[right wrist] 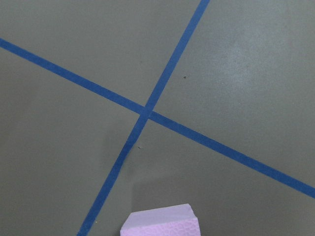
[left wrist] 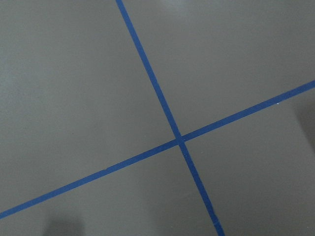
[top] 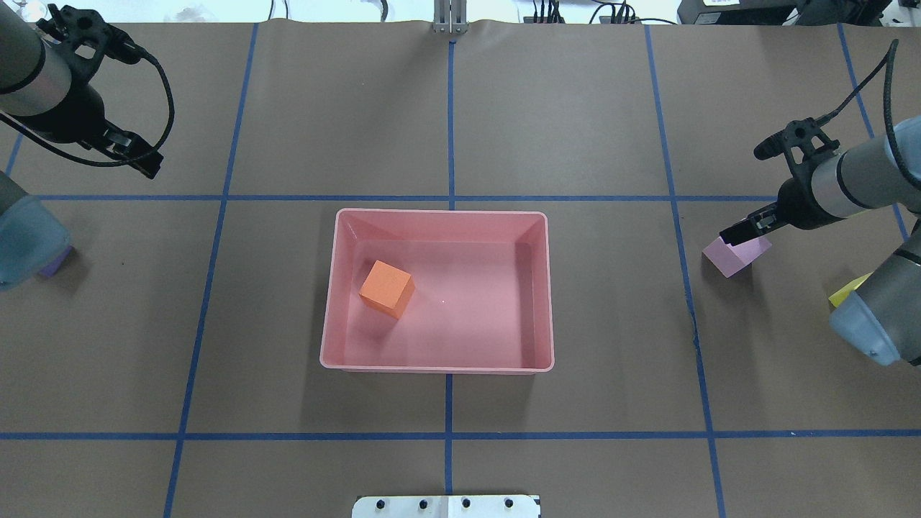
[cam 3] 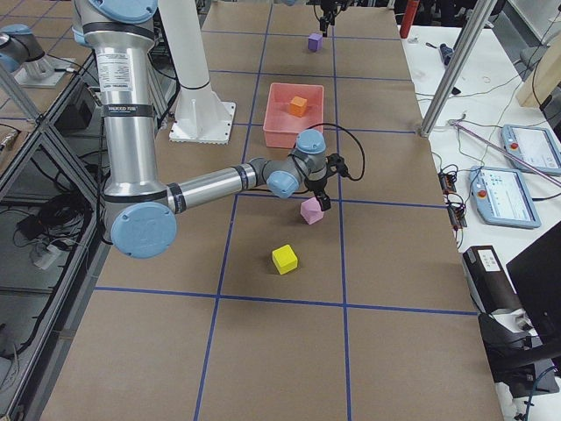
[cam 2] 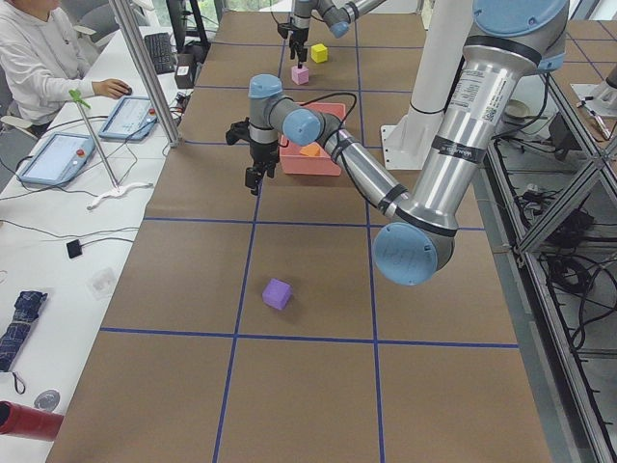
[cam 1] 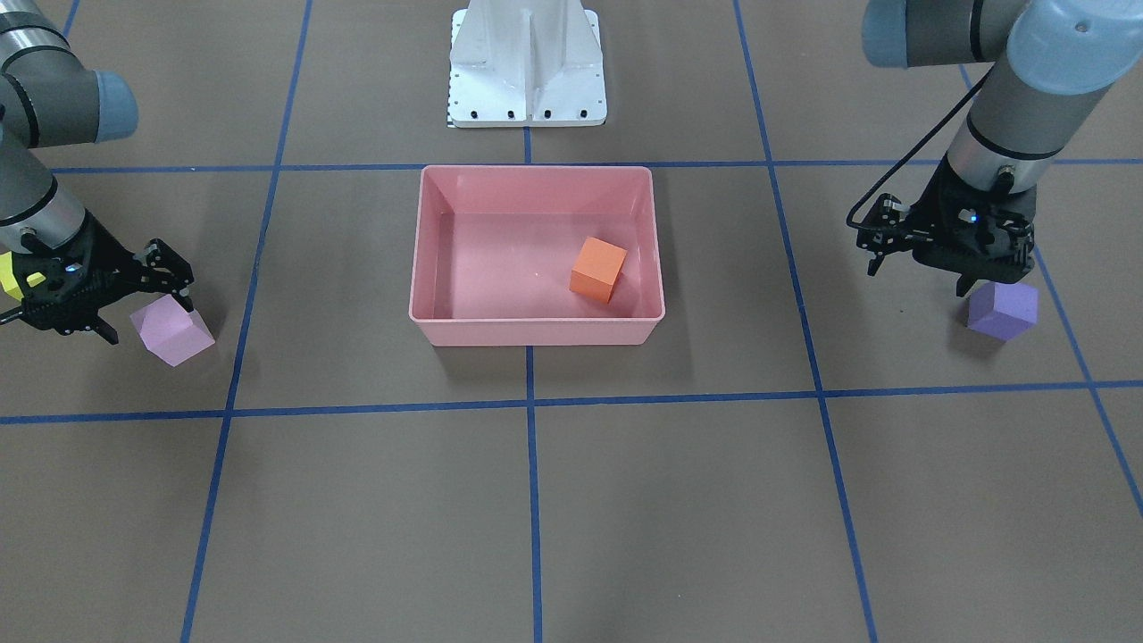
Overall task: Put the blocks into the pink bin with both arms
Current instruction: 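Drop the orange cube in the bin while the right gripper grasps the light pink cube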
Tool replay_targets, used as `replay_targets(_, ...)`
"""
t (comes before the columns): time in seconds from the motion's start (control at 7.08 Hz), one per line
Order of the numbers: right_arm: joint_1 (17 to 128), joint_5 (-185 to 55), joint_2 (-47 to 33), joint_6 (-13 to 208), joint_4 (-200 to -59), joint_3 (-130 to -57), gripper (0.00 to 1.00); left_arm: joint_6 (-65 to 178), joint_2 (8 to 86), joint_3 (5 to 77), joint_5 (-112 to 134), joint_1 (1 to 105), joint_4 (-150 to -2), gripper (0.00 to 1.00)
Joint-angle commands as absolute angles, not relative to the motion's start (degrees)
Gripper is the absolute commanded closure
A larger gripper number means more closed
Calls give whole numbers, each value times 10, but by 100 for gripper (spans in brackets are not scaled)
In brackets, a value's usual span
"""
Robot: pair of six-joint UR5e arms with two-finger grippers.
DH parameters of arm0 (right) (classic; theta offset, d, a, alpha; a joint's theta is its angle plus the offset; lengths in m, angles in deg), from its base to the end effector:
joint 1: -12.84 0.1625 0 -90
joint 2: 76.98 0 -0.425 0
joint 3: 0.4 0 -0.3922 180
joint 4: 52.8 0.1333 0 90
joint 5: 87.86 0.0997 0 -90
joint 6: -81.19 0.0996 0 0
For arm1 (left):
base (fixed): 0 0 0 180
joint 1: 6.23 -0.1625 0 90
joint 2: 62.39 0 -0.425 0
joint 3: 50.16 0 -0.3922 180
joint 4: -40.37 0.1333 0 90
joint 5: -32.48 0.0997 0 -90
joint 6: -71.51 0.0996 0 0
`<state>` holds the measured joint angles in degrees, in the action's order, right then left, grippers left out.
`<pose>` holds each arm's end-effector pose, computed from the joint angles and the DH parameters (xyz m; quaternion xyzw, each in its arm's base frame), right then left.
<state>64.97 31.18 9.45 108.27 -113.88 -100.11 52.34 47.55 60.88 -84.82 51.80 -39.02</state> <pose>-0.2648 -0.4788 0.4941 0.1684 -0.3845 -0.1748 0.8907 0.2284 -0.5315 0.3308 0.1313 0.3153 0.1660 0.9251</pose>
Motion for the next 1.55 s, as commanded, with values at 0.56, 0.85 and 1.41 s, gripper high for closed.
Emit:
replay_targets(0.56,603,281,78,1085,-1140,-958,39,521,476,609,-849,519,-391,0)
replay_targets(0.85,604,283,77,1091,-1140,-974,100,520,476,609,-849,519,-391,0)
replay_targets(1.41,607,289,-13,1277,-1220,-1043,100,547,426,606,-849,576,-416,0)
